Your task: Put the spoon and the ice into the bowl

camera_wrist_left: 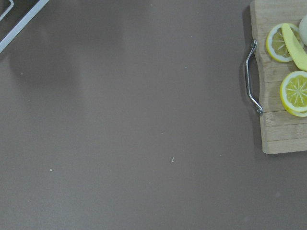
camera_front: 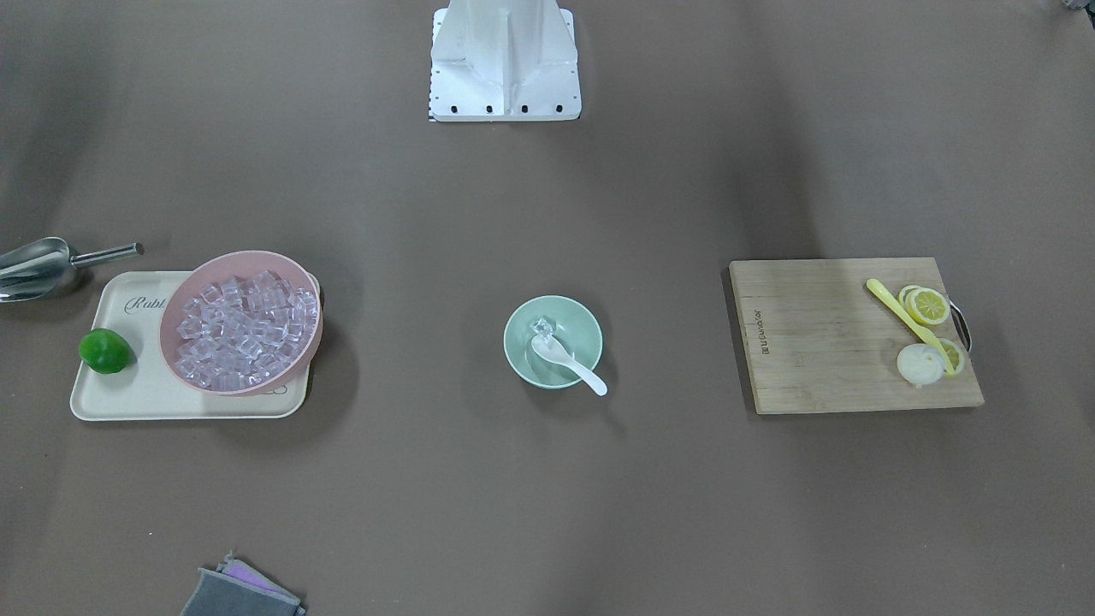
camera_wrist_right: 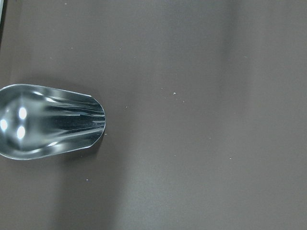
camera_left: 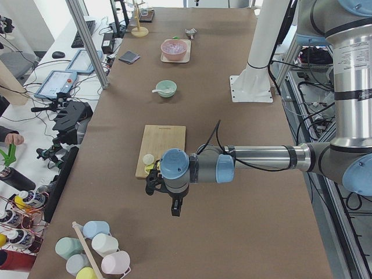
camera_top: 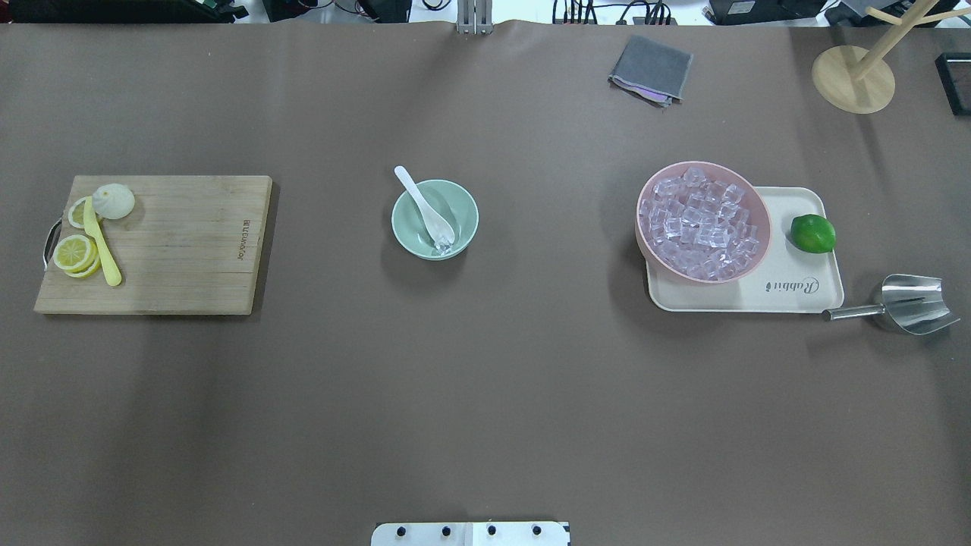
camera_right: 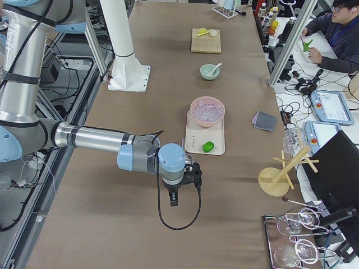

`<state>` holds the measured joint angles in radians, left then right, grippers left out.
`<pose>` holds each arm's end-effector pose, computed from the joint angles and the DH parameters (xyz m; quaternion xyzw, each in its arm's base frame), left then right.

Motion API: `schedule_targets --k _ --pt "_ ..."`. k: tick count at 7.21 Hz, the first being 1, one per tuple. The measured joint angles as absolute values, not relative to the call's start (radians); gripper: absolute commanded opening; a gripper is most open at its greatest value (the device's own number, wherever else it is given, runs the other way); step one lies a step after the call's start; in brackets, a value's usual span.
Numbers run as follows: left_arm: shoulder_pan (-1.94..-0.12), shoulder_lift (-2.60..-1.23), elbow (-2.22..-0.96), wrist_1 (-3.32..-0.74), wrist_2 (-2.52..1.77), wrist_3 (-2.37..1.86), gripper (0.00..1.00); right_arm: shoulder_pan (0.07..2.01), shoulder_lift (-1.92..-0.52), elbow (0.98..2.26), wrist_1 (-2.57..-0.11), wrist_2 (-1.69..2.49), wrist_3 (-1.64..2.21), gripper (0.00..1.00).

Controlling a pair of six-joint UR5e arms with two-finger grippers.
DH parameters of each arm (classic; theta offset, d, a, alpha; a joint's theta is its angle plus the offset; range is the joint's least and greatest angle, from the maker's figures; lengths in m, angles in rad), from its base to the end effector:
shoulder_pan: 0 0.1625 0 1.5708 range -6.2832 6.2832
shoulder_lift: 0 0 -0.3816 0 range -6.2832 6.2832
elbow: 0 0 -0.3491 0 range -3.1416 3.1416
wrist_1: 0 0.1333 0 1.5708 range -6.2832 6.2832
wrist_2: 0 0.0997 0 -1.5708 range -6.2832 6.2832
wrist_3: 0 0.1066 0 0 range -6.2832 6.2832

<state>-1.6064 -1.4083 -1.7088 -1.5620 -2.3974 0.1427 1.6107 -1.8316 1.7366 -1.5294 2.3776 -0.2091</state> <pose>-0.0685 -0.3823 0.6231 0.0206 0.4013 0.0423 0.9147 0.0700 -0.3422 0.6433 0.0243 -0.3924 -0.0672 0.9170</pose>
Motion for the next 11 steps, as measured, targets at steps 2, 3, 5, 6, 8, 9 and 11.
schedule_targets --k 2,3,5,6,8,9,11 --pt "-1.606 -1.409 -1.71 -1.563 -2.381 0.143 0.99 1.611 -1.834 1.736 -1.529 2.383 -0.209 1.0" --pt "-1.606 -1.409 -1.71 -1.564 -2.379 0.143 0.99 1.611 -1.836 1.735 -1.529 2.387 -0.209 1.0" --pt "-1.606 -1.41 -1.71 -1.565 -2.378 0.143 0.99 1.611 -1.837 1.73 -1.529 2.407 -0.21 1.0" --pt "-1.606 -1.41 -1.71 -1.565 -2.378 0.143 0.99 1.611 -1.838 1.728 -1.529 2.414 -0.21 1.0" --pt "-1.606 -1.41 -1.711 -1.565 -2.378 0.144 0.99 1.611 -1.838 1.726 -1.529 2.421 -0.21 1.0" --pt "-1.606 -1.41 -1.711 -1.565 -2.378 0.144 0.99 1.611 -1.838 1.726 -1.529 2.424 -0.21 1.0" --pt "-1.606 -1.41 -1.712 -1.565 -2.378 0.144 0.99 1.611 -1.84 1.725 -1.529 2.437 -0.211 1.0"
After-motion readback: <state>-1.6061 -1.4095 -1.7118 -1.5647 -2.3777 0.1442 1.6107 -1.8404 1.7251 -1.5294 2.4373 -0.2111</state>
